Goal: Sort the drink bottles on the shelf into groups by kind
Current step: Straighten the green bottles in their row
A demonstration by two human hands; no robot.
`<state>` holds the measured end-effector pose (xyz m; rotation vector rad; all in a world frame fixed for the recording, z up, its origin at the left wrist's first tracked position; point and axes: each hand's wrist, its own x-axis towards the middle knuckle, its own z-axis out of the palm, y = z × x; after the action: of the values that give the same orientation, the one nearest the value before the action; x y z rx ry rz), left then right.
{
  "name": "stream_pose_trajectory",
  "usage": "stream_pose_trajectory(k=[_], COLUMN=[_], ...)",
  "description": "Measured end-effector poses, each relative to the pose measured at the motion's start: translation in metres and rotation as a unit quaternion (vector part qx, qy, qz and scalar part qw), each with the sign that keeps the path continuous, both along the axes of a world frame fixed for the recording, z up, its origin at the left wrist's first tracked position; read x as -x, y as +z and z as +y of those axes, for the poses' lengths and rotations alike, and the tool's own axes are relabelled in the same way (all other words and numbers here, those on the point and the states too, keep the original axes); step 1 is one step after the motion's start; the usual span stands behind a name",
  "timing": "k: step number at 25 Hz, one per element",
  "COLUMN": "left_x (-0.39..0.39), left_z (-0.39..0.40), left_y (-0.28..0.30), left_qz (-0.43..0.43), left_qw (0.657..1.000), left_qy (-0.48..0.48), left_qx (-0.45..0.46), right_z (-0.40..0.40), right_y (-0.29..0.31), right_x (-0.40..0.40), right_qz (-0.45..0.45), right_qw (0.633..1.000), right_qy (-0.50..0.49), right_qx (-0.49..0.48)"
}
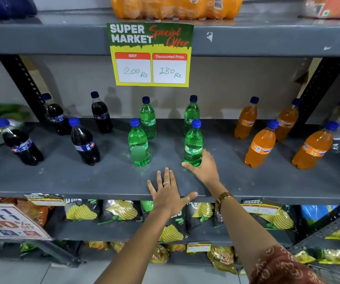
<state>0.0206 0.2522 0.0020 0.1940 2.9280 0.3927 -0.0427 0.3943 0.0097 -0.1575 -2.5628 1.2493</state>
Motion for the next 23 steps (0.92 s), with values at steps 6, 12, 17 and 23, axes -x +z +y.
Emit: stream_pose_trajectory(k=[6, 12, 17, 23], left_x=[0.002, 0.001, 0.002, 0.010], left_z=[0.000, -0.024, -0.086, -0.160], left_y=[0.000, -0.004, -0.004, -0.003], left_qz=[-0.001, 0.060, 0.089, 0.074], left_qw=[1.000, 0.997, 0.990, 0.990], left_qy=[-0.001, 0.007, 0.079, 0.104], left_qx=[0.002, -0.038, -0.069, -0.056], right_z=[0.000, -0.013, -0.042, -0.095], right_y=[0.005, 0.007, 0.009, 0.004], right_x=[-0.003, -0.025, -0.041, -0.045], right_qz=[-0.016, 0.027, 0.006, 0.005], right_qw=[0.998, 0.968, 0.972, 0.992], right_qy=[0.000, -0.058, -0.025, 0.037], right_qx=[0.062, 0.241, 0.234, 0.121])
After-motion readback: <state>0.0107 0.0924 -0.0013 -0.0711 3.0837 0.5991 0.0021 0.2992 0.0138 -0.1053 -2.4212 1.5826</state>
